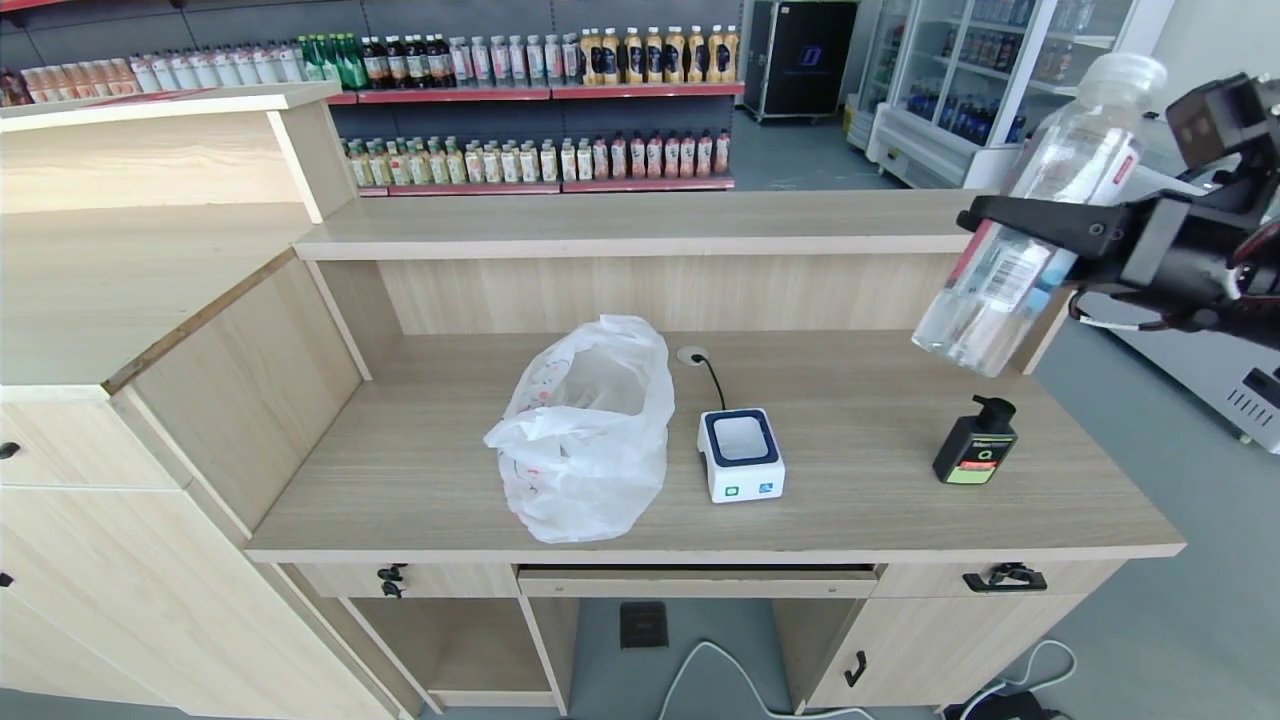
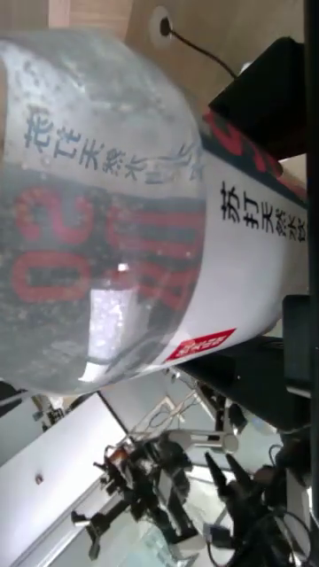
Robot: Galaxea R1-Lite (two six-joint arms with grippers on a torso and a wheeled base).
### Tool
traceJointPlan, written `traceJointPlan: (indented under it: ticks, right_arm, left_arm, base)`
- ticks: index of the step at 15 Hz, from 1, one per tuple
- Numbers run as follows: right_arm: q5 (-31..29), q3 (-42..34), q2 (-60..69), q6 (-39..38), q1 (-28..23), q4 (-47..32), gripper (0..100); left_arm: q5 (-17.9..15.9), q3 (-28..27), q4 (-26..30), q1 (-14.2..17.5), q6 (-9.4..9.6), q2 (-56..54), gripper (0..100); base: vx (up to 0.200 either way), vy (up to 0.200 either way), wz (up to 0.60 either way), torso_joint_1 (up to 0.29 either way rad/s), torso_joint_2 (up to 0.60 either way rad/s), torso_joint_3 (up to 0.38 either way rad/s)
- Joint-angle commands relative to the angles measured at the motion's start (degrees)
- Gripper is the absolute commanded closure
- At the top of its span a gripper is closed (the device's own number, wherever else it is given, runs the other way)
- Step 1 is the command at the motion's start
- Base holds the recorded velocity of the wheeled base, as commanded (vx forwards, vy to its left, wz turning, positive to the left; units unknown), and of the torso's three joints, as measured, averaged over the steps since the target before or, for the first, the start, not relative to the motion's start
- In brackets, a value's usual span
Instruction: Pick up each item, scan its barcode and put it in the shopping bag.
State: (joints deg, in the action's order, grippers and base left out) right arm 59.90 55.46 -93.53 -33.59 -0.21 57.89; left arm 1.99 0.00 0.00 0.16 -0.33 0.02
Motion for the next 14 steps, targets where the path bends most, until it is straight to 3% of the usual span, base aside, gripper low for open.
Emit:
traceJointPlan:
  ticks: [1, 5, 9, 14]
  right_arm:
    - [2.41, -4.30, 14.07, -8.95, 1.61, -0.06, 100]
    - [6.45, -5.01, 18.03, -18.89, 3.11, 0.47, 100]
    - [14.19, -7.91, 22.42, -22.58, 6.97, 0.47, 100]
    - [15.24, -8.61, 23.21, -22.23, 12.07, 0.55, 100]
  left_arm:
    - [0.03, 0.00, 0.00, 0.02, -0.02, -0.02, 0]
    - [0.03, 0.00, 0.00, 0.02, -0.02, -0.02, 0]
    - [0.03, 0.00, 0.00, 0.02, -0.02, -0.02, 0]
    - [0.12, 0.00, 0.00, 0.02, -0.02, -0.02, 0]
  base:
    - [0.000, 0.000, 0.00, 0.000, 0.00, 0.000]
    - [0.000, 0.000, 0.00, 0.000, 0.00, 0.000]
    - [0.000, 0.000, 0.00, 0.000, 0.00, 0.000]
    - [0.000, 0.000, 0.00, 0.000, 0.00, 0.000]
